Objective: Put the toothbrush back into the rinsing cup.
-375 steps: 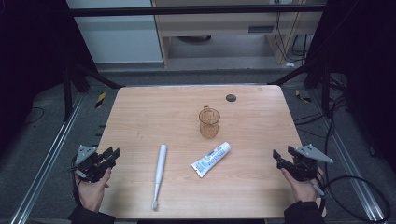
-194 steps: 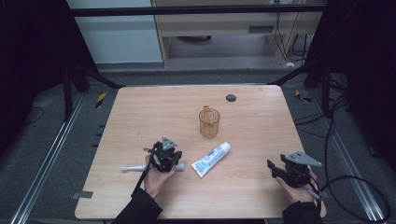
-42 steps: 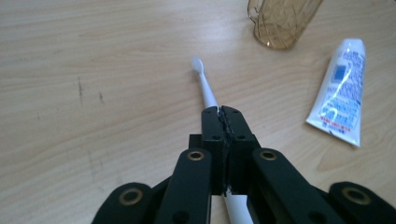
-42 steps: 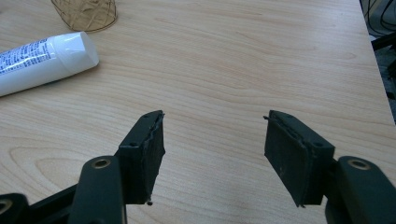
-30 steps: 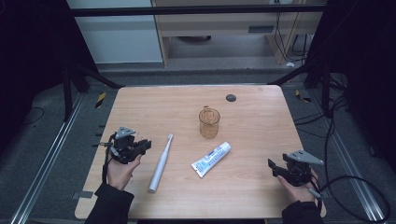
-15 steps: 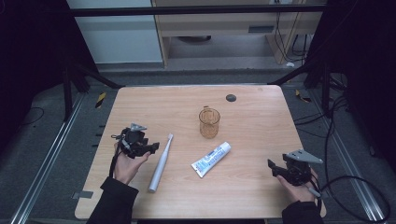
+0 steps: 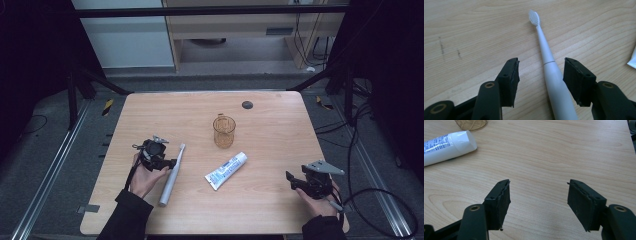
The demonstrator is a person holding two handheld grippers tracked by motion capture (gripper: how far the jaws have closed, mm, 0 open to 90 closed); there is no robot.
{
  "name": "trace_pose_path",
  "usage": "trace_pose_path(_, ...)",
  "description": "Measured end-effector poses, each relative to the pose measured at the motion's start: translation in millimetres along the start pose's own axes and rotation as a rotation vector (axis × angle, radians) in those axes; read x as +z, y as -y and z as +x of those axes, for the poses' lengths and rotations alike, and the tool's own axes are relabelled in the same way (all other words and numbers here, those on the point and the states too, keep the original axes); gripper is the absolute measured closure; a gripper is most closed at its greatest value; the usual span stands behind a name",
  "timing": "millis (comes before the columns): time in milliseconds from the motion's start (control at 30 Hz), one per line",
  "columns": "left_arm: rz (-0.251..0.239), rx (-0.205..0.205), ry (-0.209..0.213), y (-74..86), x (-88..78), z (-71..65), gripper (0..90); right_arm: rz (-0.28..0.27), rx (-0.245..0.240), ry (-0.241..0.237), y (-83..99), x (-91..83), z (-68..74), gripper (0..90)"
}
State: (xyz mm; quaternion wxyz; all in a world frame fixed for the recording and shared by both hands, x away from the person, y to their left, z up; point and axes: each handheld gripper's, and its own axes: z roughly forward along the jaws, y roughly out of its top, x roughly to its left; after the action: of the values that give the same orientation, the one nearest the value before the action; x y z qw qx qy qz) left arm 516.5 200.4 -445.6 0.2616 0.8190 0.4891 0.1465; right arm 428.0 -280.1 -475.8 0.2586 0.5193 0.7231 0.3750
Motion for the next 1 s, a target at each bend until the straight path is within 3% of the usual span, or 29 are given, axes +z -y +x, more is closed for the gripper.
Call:
trace_pose_path(233,0.035,0.015,-0.009,-4.7,8.9,-5.9,44.8,0.006,0.002,-0.008,-0.1,0.7,0.3,34.8)
trace_pose_path(467,0.064,-0.005,0.0,-6.9,18.2,-7.6,49.3,0.01,-0.01,-0.01,-0.2,2.3,0.9,35.0)
trace_pose_path(1000,0.15,-0.011,0.014,-5.5,34.1,-10.3,57.3,0.024,-0.006,-0.017,0.4,3.6,0.5,35.0)
